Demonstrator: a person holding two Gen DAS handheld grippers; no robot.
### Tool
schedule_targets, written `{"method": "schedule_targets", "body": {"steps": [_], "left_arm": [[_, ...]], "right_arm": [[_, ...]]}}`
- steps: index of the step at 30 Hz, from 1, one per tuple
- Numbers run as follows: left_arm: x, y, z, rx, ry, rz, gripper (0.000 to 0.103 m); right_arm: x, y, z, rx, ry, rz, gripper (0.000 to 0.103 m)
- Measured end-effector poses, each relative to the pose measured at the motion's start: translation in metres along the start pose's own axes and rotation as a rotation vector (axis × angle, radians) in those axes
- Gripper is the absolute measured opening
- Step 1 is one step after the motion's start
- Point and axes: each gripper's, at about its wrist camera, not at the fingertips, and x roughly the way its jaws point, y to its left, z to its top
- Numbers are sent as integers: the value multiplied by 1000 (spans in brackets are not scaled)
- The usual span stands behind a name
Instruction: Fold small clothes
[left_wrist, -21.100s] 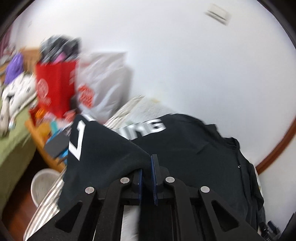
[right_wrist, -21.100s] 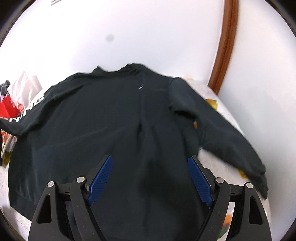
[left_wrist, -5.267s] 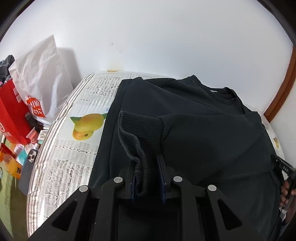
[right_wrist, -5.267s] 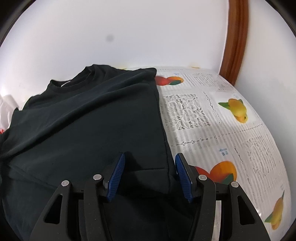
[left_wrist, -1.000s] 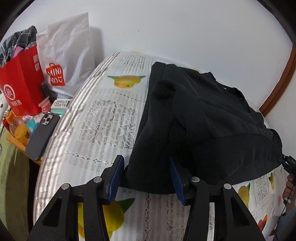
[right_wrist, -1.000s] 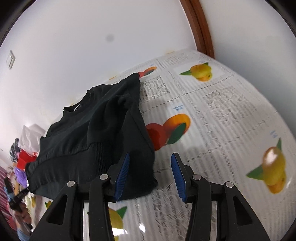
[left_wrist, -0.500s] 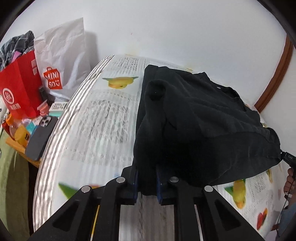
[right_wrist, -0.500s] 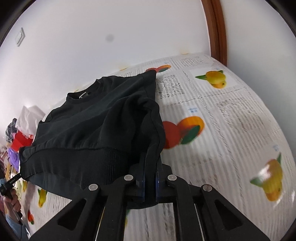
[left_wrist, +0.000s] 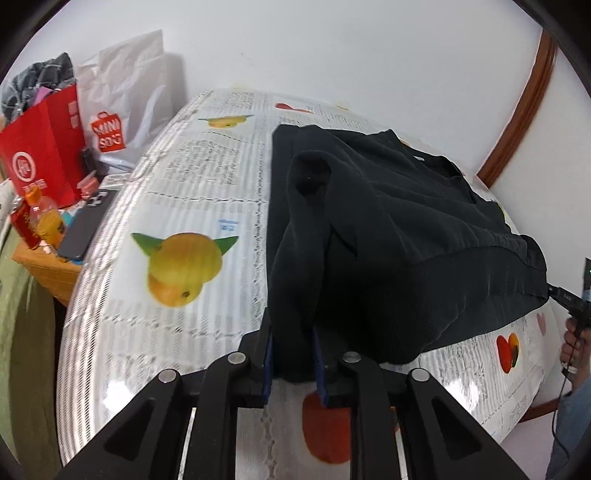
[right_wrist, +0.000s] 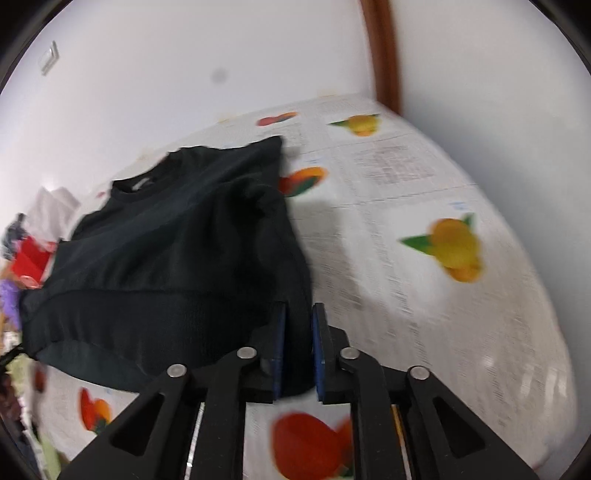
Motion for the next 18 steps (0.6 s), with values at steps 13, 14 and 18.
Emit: {"method": "schedule_targets", "body": {"steps": [13, 14, 18], "left_arm": [[-39, -36, 2, 81, -109, -53, 43], [-35, -40, 3, 85, -103, -60, 43], [-9, -48, 8, 58, -51, -89, 42]], "right_arm": [[-40, 53, -2, -92, -104, 90, 40], [-36, 58, -4, -96, -98, 90, 40], [-8, 67, -4, -48, -67, 93, 40]]}}
